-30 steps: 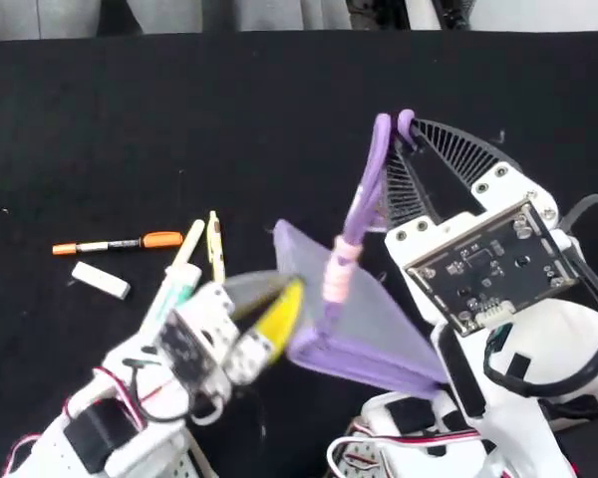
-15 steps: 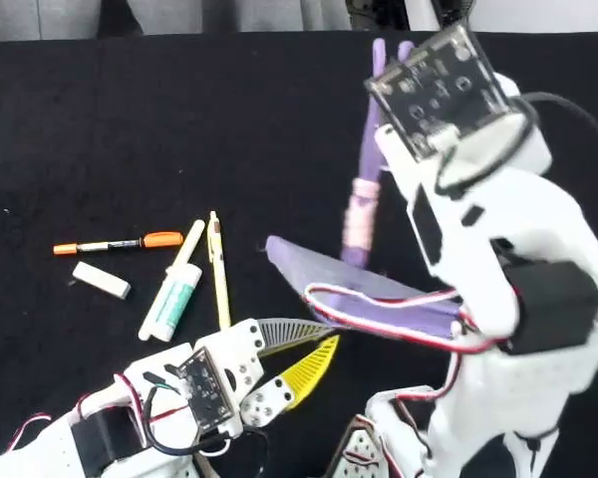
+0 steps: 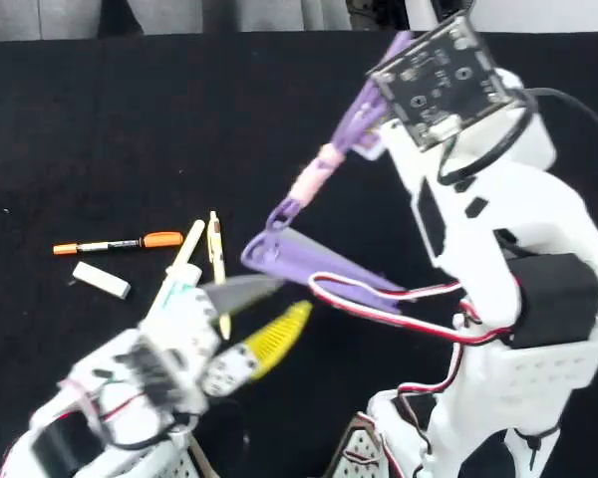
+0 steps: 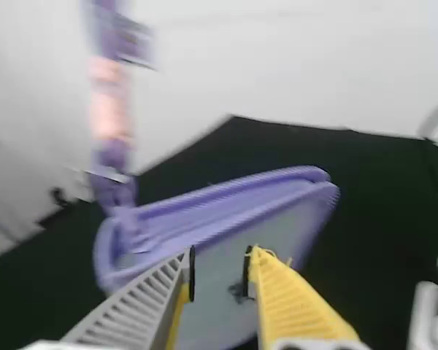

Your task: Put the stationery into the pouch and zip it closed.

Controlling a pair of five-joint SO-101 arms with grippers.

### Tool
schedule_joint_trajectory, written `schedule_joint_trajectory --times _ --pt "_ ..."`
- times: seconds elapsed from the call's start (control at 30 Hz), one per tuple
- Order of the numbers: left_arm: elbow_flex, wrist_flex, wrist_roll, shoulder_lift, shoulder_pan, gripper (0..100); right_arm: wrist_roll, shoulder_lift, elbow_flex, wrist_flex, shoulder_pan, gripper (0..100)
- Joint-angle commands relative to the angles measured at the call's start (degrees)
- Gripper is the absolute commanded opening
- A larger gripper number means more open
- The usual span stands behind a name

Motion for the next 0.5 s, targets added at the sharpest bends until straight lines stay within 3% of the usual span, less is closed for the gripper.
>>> schedule_joint_trajectory --times 0.0,0.1,0.27,0.47 --pt "-10.24 4.22 -0.79 0.35 -7.34 15 0.53 0.04 -1.54 2.55 2.29 1.1" --pt "-13.32 5.36 -1.49 0.35 -13.76 15 0.53 -1.36 -1.45 4.75 1.32 1.1" --pt "-11.91 4.57 -9.58 0.44 -22.73 15 0.53 -5.49 -1.54 6.95 -1.32 1.1" --pt "-4.79 -5.54 -9.93 0.44 -30.29 15 3.08 -10.86 -1.54 11.43 -1.93 1.1"
